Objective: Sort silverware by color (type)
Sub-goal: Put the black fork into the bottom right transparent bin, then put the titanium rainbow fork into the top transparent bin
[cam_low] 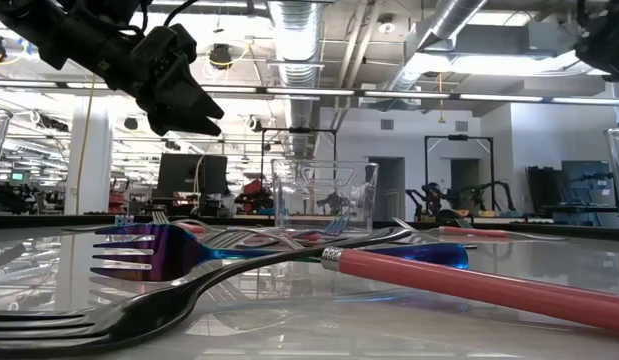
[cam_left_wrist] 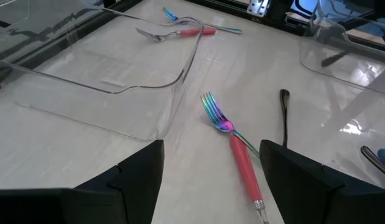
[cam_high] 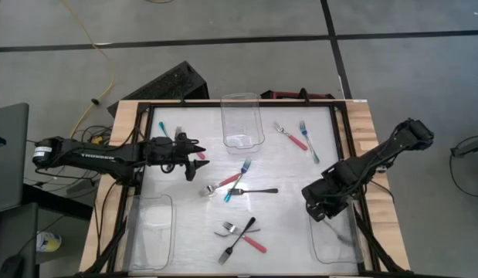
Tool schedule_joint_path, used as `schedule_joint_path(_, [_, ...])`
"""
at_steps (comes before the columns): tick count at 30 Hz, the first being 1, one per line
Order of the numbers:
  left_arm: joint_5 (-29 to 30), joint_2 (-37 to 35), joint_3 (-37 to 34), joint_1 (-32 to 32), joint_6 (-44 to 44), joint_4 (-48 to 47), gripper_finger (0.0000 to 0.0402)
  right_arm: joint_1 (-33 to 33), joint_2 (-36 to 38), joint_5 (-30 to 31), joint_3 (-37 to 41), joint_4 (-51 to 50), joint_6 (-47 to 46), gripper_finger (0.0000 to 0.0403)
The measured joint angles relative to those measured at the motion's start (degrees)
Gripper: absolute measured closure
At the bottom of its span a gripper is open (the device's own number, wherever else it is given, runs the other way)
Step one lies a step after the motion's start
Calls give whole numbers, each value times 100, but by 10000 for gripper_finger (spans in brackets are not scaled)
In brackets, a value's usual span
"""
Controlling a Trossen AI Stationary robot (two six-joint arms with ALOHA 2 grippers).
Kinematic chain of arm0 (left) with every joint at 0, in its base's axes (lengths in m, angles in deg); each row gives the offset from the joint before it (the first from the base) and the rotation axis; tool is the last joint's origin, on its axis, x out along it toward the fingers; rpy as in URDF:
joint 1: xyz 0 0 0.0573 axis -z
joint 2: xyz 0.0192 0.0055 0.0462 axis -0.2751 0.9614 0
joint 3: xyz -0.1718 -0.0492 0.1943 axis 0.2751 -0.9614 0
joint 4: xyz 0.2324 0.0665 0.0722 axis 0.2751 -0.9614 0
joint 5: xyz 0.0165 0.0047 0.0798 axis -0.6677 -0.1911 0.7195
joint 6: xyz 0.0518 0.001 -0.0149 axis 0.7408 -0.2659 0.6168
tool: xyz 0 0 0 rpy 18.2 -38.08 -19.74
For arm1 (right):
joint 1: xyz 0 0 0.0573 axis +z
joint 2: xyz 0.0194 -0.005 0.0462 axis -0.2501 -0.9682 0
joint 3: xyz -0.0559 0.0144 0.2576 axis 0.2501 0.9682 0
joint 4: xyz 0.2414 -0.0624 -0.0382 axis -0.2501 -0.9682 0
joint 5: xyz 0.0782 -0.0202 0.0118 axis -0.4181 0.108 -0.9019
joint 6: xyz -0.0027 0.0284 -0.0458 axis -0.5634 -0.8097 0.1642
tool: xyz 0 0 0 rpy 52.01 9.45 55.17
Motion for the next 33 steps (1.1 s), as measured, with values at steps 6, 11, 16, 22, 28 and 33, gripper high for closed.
schedule_joint_path(6, [0,0,0,-1,-3,7,152,-30,23,-382,0,20,175,213])
schedule_joint_path(11, [0,0,0,0,-2,7,152,-269,279,-354,0,161,332,174])
schedule_joint_path(16, [0,0,0,-1,-2,7,152,-599,854,19,-3,717,328,174])
schedule_joint_path(22, [0,0,0,-1,-4,14,152,-1274,1611,1966,-7,1191,1186,188])
schedule_joint_path(28, [-1,0,0,0,-288,28,152,-2028,1571,3397,57,765,2829,224])
schedule_joint_path(33, [7,0,-2,-1,-563,28,152,-2255,1318,3044,423,738,3496,332])
